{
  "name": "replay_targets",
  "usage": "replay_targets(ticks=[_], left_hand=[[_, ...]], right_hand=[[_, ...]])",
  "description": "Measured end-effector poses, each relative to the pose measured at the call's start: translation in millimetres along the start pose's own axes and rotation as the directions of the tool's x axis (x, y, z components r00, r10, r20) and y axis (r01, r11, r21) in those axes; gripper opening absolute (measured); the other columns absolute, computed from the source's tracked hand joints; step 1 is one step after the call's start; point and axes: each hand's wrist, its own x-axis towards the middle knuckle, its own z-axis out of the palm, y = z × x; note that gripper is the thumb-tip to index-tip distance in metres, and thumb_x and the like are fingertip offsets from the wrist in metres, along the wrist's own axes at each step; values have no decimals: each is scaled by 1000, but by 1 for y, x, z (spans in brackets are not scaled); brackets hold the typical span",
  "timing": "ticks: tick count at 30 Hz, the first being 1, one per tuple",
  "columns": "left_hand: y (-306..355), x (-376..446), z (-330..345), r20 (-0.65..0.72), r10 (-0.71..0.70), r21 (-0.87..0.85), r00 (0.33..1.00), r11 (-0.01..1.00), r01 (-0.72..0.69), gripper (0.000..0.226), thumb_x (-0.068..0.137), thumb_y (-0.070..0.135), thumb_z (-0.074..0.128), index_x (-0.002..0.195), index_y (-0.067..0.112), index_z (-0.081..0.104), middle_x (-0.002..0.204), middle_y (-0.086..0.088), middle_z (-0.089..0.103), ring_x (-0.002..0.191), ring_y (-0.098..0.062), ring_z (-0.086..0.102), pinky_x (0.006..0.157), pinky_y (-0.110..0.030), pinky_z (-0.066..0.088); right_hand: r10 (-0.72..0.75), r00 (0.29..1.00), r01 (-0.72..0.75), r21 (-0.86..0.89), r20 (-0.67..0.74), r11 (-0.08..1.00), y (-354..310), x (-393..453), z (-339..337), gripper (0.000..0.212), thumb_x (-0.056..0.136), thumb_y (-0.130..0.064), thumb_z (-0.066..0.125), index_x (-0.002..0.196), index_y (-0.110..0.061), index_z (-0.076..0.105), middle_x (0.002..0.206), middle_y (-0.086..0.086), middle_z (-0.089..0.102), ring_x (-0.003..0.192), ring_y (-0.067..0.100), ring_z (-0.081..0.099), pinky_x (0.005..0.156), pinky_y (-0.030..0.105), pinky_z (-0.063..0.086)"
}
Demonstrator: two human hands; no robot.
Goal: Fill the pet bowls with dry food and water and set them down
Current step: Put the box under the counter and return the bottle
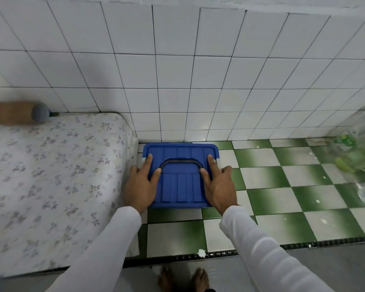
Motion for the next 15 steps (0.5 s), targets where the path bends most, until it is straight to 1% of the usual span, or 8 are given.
replay_targets(ticks=[2, 5, 6, 8, 10, 12, 13, 15], left_hand=[[-1, -11, -2, -14, 3, 16, 1000, 1000, -3, 64, 103, 62, 36, 162, 44, 19, 123, -7, 46, 98, -20, 48, 90, -36, 46], [-1, -29, -2, -37, 4, 28, 999, 1000, -3, 64, 103, 62, 36, 162, 43, 20, 121, -8, 47, 96, -18, 46, 88, -34, 44], [-1, -36, -1, -43, 9, 17, 999, 1000, -8, 64, 102, 62, 36, 162, 43, 21, 123, -9, 48, 98, -21, 49, 89, -34, 46], [-3, -50, 1, -48, 5, -22, 999, 1000, -6, 66, 99, 67, 34, 160, 46, 21, 131, -11, 48, 110, -29, 56, 97, -41, 51], [-4, -63, 4, -48, -12, -45, 999, 999, 10, 67, 97, 70, 32, 159, 49, 20, 143, -13, 45, 126, -35, 53, 108, -48, 48], [-3, -80, 7, -56, -33, -67, 998, 997, 29, 65, 99, 67, 37, 159, 49, 22, 154, -14, 39, 140, -37, 43, 115, -50, 40], [-1, -91, 9, -64, -41, -79, 997, 996, 36, 64, 100, 65, 39, 159, 48, 23, 154, -15, 38, 142, -36, 41, 117, -50, 39], [3, -113, 11, -85, -45, -86, 995, 996, 38, 62, 101, 62, 41, 159, 47, 24, 149, -14, 41, 138, -35, 44, 115, -48, 41]], right_hand=[[6, 1000, -6, 7, 8, 1000, 2, -11, -4, 58, 102, -58, 36, 157, -41, 25, 112, 4, 31, 83, 22, 50, 87, 33, 52], [-3, 1000, 3, 9, 9, 1000, 5, -25, -11, 58, 102, -60, 36, 156, -42, 25, 113, 4, 33, 85, 23, 52, 89, 36, 55], [-4, 1000, 4, 8, 12, 1000, 7, -30, -13, 58, 101, -60, 35, 156, -42, 24, 113, 5, 34, 85, 23, 52, 88, 37, 55], [-9, 1000, 9, 11, 19, 1000, 13, -40, -17, 59, 101, -61, 35, 156, -43, 24, 113, 6, 35, 85, 23, 53, 89, 38, 56], [-21, 1000, 20, 17, 24, 1000, 18, -51, -22, 59, 101, -62, 35, 156, -44, 24, 114, 6, 36, 84, 22, 53, 90, 39, 56], [-34, 999, 33, 20, 35, 999, 25, -65, -28, 58, 101, -61, 35, 156, -43, 24, 114, 6, 36, 83, 21, 52, 89, 37, 55], [-39, 998, 38, 22, 43, 999, 31, -72, -32, 58, 101, -61, 35, 156, -43, 25, 114, 6, 36, 83, 21, 52, 90, 37, 54], [-42, 998, 40, 37, 52, 999, 39, -85, -37, 58, 101, -62, 36, 156, -44, 26, 115, 5, 35, 82, 22, 52, 90, 36, 52]])
